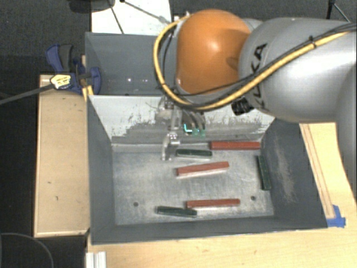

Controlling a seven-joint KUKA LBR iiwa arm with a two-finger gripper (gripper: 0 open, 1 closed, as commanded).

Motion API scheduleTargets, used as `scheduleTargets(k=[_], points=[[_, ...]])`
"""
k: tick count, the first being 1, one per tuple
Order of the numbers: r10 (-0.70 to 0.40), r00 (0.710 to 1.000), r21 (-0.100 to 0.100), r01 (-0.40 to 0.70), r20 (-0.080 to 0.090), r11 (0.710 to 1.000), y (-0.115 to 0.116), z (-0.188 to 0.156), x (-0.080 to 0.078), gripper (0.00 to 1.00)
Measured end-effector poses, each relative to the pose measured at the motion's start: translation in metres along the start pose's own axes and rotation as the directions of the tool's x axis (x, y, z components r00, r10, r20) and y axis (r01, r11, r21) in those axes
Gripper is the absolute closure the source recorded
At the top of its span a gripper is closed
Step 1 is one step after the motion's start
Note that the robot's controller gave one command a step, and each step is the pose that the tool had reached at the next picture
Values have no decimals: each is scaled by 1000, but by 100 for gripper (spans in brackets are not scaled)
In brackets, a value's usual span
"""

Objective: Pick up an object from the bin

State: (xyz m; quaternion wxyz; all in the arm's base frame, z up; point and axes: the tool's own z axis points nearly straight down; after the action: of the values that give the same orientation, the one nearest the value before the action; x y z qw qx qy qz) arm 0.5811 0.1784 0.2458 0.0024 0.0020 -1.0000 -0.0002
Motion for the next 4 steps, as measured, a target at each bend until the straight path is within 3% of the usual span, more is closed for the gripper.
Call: scheduleTargets(k=[1,2,3,4], points=[[4,1000,-1,-4,8,1000,-1,-5,-2,0],[-63,998,-3,63,15,998,-14,10,3,0],[-166,986,1,166,11,986,-55,79,16,0],[46,999,-1,-46,7,999,-90,155,13,100]])
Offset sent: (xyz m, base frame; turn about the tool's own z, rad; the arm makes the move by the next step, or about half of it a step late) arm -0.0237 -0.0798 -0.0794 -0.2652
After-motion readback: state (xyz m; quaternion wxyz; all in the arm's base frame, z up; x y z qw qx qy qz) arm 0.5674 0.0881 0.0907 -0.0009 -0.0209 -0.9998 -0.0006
